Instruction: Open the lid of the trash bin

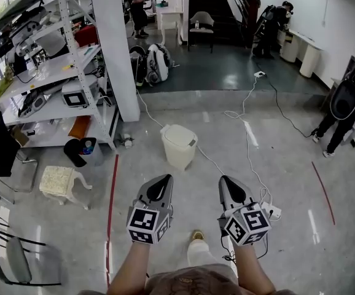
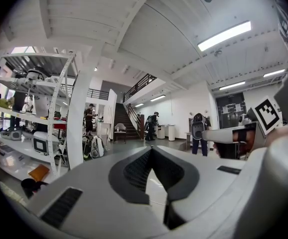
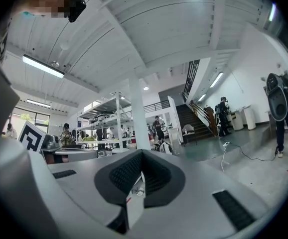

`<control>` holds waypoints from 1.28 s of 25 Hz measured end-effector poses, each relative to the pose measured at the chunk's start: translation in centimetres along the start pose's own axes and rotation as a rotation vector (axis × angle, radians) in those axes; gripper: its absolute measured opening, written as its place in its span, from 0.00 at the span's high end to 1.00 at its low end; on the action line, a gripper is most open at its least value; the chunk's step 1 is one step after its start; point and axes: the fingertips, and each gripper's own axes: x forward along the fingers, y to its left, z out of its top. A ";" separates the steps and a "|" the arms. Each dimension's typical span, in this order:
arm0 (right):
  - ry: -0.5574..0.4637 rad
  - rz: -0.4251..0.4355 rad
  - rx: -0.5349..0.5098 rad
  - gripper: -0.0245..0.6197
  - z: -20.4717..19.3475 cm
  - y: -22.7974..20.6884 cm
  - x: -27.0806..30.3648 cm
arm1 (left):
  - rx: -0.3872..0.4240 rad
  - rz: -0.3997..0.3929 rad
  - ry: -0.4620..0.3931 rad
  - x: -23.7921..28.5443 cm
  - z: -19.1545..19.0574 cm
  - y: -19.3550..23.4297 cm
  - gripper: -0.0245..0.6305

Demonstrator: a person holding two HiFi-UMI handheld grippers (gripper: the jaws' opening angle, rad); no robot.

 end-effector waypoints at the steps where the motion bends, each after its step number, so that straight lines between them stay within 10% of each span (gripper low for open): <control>1: 0.000 0.001 0.002 0.92 0.1 -0.5 0.5 | 0.000 0.002 0.003 0.7 0.0 0.2 0.95; 32: 0.031 0.113 0.013 0.92 2.4 -16.4 18.1 | -0.011 0.132 0.016 21.3 1.7 6.6 0.95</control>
